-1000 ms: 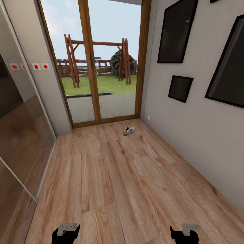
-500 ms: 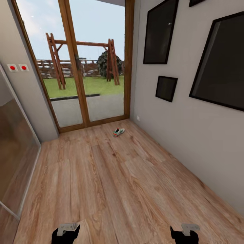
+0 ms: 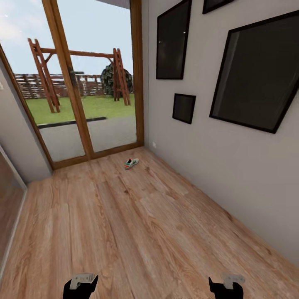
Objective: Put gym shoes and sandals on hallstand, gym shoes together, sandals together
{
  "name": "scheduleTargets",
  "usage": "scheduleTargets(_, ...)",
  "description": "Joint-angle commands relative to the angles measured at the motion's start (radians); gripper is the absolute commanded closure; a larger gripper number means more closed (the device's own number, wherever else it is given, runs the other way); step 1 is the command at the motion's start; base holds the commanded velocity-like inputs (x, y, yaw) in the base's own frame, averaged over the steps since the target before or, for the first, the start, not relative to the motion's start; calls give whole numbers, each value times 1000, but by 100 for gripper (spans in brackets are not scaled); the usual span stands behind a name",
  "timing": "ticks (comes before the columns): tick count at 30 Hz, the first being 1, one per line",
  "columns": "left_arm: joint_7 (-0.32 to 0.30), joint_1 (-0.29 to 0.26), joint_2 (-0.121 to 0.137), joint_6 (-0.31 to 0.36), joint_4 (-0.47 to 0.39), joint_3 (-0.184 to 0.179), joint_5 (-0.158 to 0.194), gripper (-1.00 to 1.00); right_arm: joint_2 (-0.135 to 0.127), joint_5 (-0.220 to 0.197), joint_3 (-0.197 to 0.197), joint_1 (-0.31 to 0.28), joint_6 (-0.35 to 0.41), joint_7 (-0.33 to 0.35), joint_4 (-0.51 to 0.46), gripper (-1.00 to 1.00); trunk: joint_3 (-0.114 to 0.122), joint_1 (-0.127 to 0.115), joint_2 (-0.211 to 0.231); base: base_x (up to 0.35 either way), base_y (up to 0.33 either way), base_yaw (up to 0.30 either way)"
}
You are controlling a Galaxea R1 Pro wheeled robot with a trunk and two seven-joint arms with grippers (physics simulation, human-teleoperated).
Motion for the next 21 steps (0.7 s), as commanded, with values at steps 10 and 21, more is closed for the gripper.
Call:
scheduleTargets(10,-10,4,0,-1,-1,7,4,-100,0,-9,6,-1,-3,-1,1,-100,3,0,0,-17,23,-257)
scheduleTargets(21,-10,10,0,-1,-1,9,5,-100,0,-9,6,-1,-3,-1,1,-100,8,0,0,-14,128,-256)
